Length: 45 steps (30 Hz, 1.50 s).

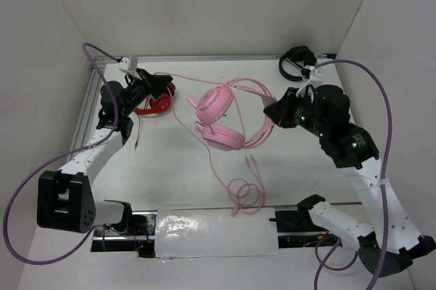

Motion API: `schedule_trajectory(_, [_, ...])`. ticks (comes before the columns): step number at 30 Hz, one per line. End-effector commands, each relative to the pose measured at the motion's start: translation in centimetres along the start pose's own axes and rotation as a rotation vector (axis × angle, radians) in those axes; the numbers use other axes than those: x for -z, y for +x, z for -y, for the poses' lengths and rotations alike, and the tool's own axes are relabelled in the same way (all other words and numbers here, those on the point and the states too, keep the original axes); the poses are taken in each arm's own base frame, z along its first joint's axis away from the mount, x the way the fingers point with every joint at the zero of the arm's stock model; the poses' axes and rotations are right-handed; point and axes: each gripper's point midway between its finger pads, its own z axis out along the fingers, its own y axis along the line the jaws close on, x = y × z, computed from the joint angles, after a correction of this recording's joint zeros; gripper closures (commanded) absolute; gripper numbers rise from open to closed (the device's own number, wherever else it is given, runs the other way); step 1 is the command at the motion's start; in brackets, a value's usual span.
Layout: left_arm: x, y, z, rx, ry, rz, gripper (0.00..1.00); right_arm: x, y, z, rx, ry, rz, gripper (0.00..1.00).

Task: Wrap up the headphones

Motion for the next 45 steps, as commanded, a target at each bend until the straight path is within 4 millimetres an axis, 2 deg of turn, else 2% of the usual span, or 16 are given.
schedule_trajectory(1, [0.5, -4.3, 0.3, -0.041, -0.009, 0.064, 1.00, 1.7, -2.8, -3.2, -0.022, -0.159, 0.123, 1.00])
schedule_trajectory(5, [0.4, -2.7, 1.7, -0.035, 0.079, -0.005, 1.00, 1.5, -3.7, -4.8, -0.055, -0.261, 0.148, 1.00])
schedule_trajectory(8, [-0.3, 0.3, 3.3, -0.021, 0.145, -0.072, 1.00, 1.8, -5.3, -6.9, -0.111, -0.366, 0.184, 1.00])
schedule_trajectory(13, [-1.2, 5.7, 8.3, 0.007, 0.261, -0.186, 1.00, 1.7, -8.8, -9.3, -0.263, -0.468, 0.240, 1.00])
schedule_trajectory(16, [-0.9, 9.4, 11.0, 0.028, 0.288, -0.255, 1.00, 0.6, -11.3, -8.0, -0.371, -0.379, 0.334, 1.00])
schedule_trajectory(21, [1.4, 14.2, 16.2, 0.077, 0.372, -0.369, 1.00, -1.5, -14.1, -3.0, -0.558, -0.142, 0.512, 1.00])
schedule_trajectory(23, [2.5, 16.2, 18.1, 0.097, 0.398, -0.408, 1.00, -2.3, -14.2, -1.2, -0.611, -0.061, 0.544, 1.00])
schedule_trajectory(29, [4.4, 19.4, 22.2, 0.086, 0.475, -0.483, 0.98, -3.6, -13.7, 2.5, -0.631, 0.154, 0.620, 1.00])
schedule_trajectory(32, [5.1, 20.6, 22.6, 0.061, 0.463, -0.513, 0.96, -3.5, -13.5, 3.9, -0.563, 0.276, 0.644, 1.00])
schedule_trajectory(36, [6.5, 20.7, 23.2, 0.048, 0.473, -0.560, 0.96, -1.7, -13.3, 6.5, -0.473, 0.477, 0.733, 1.00])
schedule_trajectory(37, [6.6, 19.9, 23.5, 0.050, 0.468, -0.553, 0.97, -1.4, -13.1, 6.6, -0.454, 0.504, 0.744, 1.00])
schedule_trajectory(39, [7.3, 20.2, 23.2, 0.033, 0.422, -0.598, 0.97, -1.0, -12.4, 7.5, -0.396, 0.592, 0.757, 1.00])
schedule_trajectory(40, [7.1, 19.1, 23.8, 0.030, 0.410, -0.587, 0.98, -0.3, -12.4, 8.3, -0.377, 0.666, 0.794, 1.00])
schedule_trajectory(41, [7.5, 19.8, 22.5, 0.024, 0.328, -0.633, 0.97, -0.4, -12.0, 8.0, -0.314, 0.696, 0.785, 1.00])
schedule_trajectory(43, [7.3, 18.7, 22.4, 0.023, 0.269, -0.643, 0.96, -0.2, -11.2, 8.8, -0.243, 0.818, 0.800, 1.00])
schedule_trajectory(45, [7.8, 19.3, 21.1, 0.020, 0.186, -0.699, 0.92, -0.8, -10.0, 8.8, -0.224, 0.904, 0.817, 1.00])
